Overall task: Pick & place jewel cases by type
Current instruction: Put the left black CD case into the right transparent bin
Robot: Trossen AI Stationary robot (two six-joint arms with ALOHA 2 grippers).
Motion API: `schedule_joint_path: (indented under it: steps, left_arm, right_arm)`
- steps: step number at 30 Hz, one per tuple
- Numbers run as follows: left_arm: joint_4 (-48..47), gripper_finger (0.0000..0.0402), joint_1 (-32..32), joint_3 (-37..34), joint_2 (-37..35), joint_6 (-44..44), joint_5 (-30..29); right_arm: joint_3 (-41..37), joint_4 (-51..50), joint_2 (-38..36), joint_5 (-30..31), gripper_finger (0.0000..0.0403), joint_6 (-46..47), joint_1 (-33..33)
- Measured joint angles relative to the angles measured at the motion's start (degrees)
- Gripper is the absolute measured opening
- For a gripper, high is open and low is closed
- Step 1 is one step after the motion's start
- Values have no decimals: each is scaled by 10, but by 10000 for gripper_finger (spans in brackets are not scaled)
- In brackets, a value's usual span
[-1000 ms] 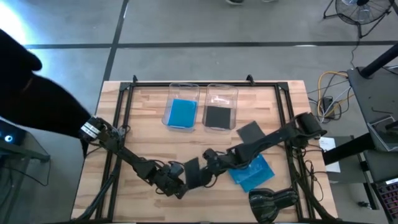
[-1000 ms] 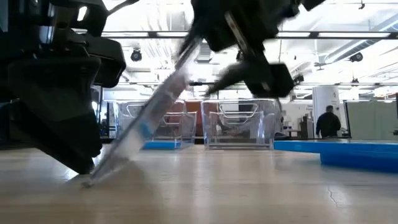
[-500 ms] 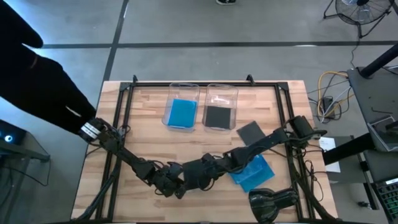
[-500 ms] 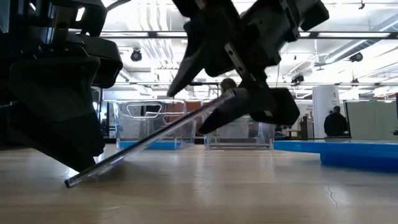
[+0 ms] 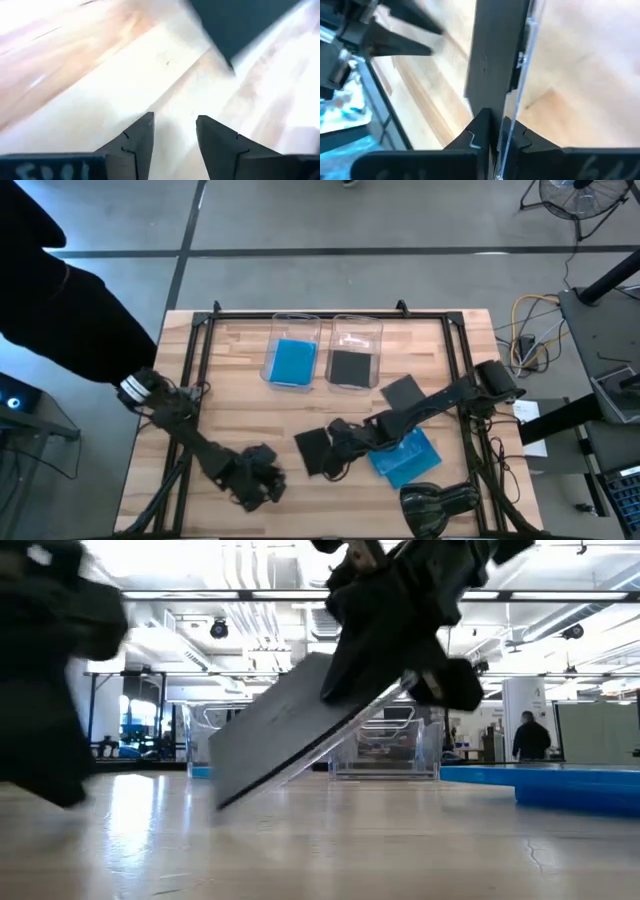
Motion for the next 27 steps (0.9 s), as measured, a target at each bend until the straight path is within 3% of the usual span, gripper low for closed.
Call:
schedule_joint_path:
  steps: [4, 8, 11, 14, 19, 27]
  left_arm:
    - [-88, 129, -49, 1, -36, -129, -70]
    - [-106, 129, -72, 1, -45, -212, -135]
    - [-93, 129, -70, 3, -47, -222, -156]
    - [-87, 129, -62, 3, -47, -220, -174]
    - [-88, 129, -37, 2, -50, -188, -195]
    - [-89, 129, 22, 2, -58, -113, -176]
  right_arm:
    - [-2, -56, -87, 55, 9, -27, -32]
    - [-11, -135, -197, 95, 9, -56, -122]
    - [-38, -167, -263, 74, 9, -72, -224]
    - [-79, -163, -312, -2, 9, -77, -327]
    - [-148, -152, -291, -152, 10, -72, -424]
    - [-183, 18, -219, -204, 70, -20, -430]
